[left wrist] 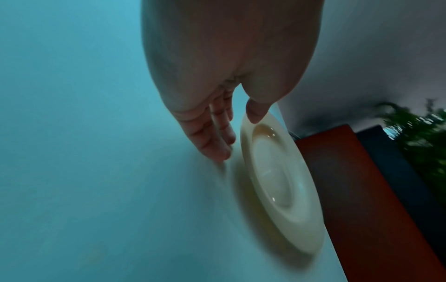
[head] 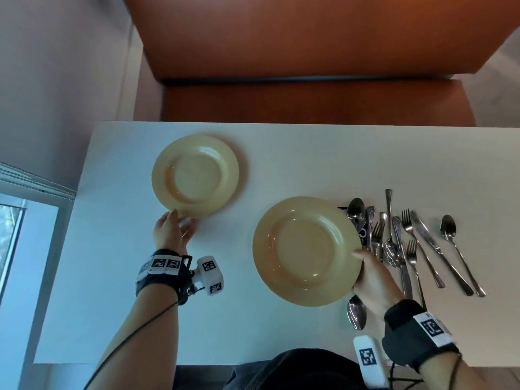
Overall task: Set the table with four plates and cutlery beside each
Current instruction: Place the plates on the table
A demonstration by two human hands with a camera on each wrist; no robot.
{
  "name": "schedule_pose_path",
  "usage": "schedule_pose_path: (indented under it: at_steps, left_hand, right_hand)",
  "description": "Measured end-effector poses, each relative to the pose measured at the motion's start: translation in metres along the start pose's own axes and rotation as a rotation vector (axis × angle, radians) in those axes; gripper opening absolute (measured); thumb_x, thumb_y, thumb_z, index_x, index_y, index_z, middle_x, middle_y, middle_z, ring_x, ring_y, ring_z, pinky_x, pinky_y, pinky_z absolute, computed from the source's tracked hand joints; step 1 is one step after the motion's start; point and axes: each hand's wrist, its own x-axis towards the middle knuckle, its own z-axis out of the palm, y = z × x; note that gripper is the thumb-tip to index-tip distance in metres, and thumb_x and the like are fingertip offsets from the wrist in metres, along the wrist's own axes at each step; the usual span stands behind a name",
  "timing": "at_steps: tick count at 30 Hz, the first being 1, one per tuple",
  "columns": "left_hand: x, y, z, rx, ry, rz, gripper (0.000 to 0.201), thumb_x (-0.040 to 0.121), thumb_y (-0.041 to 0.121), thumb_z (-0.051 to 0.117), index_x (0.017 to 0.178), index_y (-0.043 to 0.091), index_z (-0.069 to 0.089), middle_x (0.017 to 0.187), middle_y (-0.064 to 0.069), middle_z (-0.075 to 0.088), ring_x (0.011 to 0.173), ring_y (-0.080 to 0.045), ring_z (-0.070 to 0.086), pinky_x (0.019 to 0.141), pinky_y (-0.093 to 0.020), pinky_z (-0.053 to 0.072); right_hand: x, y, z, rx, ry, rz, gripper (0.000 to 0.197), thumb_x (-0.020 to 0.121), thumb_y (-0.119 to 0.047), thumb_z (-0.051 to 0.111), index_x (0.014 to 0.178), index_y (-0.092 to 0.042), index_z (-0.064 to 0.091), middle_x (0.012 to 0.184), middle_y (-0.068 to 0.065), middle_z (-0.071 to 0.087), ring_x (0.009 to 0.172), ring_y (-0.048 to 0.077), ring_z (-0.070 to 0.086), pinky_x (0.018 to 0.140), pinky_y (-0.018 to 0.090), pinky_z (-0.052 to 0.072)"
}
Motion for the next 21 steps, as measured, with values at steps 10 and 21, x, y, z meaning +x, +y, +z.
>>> schedule_pose_path:
  at_steps: [10,21]
  left_hand:
    - [-0.130,-0.057,-0.002,0.482,-0.415,0.169,0.028,0.094,0.038,0.062,0.117,0.021,0.063,0.106,-0.005,0.068,0.081,-0.018,0.070,0.065,-0.030,0.055]
    - [-0.187,-0.110,-0.027,0.625,-0.225,0.364,0.040,0.081,0.013,0.076,0.118,0.020,0.062,0.100,-0.001,0.067,0.064,-0.019,0.070,0.056,-0.028,0.057]
  right_hand:
    - [-0.001,0.010,0.014,-0.025,0.007,-0.059,0.042,0.099,-0.023,0.044,0.136,-0.004,0.050,0.135,0.025,0.056,0.111,0.027,0.054,0.107,0.047,0.037]
    - [-0.030,0.023,-0.013,-0.230,-0.082,-0.104,0.062,0.089,-0.066,0.048,0.145,-0.039,0.037,0.141,0.004,0.054,0.125,0.029,0.055,0.097,0.058,0.049]
